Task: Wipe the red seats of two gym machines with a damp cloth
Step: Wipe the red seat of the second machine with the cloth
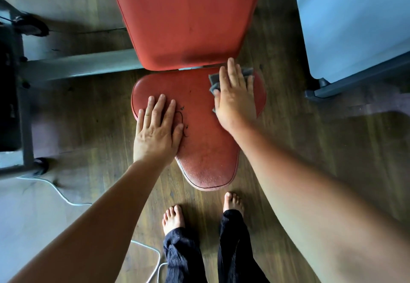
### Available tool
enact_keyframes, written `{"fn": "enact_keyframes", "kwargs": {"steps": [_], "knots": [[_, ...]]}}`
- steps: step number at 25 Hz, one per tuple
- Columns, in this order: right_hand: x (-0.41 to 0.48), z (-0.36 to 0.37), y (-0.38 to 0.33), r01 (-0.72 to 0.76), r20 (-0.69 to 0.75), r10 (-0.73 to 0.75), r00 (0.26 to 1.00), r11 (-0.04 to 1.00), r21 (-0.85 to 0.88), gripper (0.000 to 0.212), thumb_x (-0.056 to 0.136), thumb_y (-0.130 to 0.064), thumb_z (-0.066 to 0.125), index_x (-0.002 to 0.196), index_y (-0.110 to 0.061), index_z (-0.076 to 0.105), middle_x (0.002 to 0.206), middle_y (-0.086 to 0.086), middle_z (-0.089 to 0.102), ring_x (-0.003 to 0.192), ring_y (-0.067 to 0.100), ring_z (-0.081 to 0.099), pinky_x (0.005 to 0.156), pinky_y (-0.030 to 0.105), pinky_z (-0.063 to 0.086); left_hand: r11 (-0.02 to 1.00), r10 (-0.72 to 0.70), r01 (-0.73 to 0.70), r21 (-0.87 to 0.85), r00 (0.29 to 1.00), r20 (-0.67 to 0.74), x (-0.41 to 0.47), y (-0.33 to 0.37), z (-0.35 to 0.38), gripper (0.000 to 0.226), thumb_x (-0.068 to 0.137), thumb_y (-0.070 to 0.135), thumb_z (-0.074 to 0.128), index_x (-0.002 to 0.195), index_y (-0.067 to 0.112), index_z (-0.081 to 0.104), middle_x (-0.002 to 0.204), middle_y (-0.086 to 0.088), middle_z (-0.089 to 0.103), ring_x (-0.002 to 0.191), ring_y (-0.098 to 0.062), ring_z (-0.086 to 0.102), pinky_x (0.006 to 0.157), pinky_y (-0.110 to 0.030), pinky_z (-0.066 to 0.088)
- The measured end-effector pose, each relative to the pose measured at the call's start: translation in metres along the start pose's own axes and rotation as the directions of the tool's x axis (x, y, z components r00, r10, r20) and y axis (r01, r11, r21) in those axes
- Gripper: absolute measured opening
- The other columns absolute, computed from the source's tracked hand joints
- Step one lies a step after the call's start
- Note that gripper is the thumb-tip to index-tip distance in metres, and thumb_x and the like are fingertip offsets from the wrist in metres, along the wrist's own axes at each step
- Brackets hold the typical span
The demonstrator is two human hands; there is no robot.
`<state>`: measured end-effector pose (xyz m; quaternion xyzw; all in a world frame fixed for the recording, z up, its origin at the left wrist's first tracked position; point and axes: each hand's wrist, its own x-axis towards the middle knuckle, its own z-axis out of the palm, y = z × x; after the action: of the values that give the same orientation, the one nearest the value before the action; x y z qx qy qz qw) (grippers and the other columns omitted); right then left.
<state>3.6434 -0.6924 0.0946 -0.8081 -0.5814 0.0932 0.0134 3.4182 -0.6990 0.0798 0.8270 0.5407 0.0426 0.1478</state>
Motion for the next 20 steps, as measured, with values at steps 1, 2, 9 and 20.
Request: {"fn": "enact_keyframes", "kwargs": {"steps": [1, 2, 9, 20], "knots": [[-0.026, 0.001, -0.009, 0.039, 0.000, -0.039, 0.999, 0.999, 0.036, 0.059, 0.099, -0.032, 0.041, 0.152, -0.007, 0.039, 0.168, 0.009, 0.021, 0.155, 0.027, 0.021, 0.124, 0.057, 0.018, 1.000, 0.001, -0.001, 0.010, 1.000, 0.010, 0.000, 0.000, -0.001, 0.063, 0.105, 0.047, 0.036, 0.162, 0.020, 0.030, 0.171, -0.007, 0.021, 0.160, -0.029, 0.010, 0.130, -0.049, 0.008], [-0.060, 0.002, -0.017, 0.087, 0.028, -0.089, 0.996, 0.994, 0.065, 0.058, 0.099, -0.033, 0.039, 0.151, -0.008, 0.041, 0.167, 0.008, 0.025, 0.155, 0.026, 0.021, 0.123, 0.058, 0.019, 1.000, 0.000, 0.000, 0.023, 1.000, 0.017, 0.001, 0.000, -0.002, 0.063, 0.105, 0.047, 0.036, 0.162, 0.020, 0.029, 0.171, -0.007, 0.021, 0.160, -0.029, 0.010, 0.130, -0.049, 0.009], [-0.079, 0.002, -0.015, 0.323, 0.074, -0.329, 0.942, 0.943, 0.078, 0.051, 0.101, -0.031, 0.039, 0.147, -0.011, 0.048, 0.163, 0.004, 0.037, 0.153, 0.025, 0.028, 0.123, 0.057, 0.022, 1.000, -0.006, 0.005, 0.023, 0.999, 0.053, -0.001, -0.001, -0.007, 0.064, 0.105, 0.050, 0.032, 0.163, 0.022, 0.027, 0.172, -0.005, 0.019, 0.161, -0.028, 0.008, 0.130, -0.047, 0.009], [-0.114, 0.005, -0.044, 0.415, 0.100, -0.414, 0.905, 0.910, 0.009, 0.055, 0.102, -0.036, 0.040, 0.152, -0.013, 0.043, 0.166, 0.001, 0.030, 0.155, 0.022, 0.022, 0.125, 0.055, 0.018, 0.996, -0.072, 0.068, 0.055, 0.994, 0.080, -0.027, -0.027, -0.017, 0.068, 0.107, 0.054, 0.034, 0.165, 0.023, 0.018, 0.174, -0.001, 0.010, 0.161, -0.022, 0.002, 0.130, -0.046, 0.006]]}}
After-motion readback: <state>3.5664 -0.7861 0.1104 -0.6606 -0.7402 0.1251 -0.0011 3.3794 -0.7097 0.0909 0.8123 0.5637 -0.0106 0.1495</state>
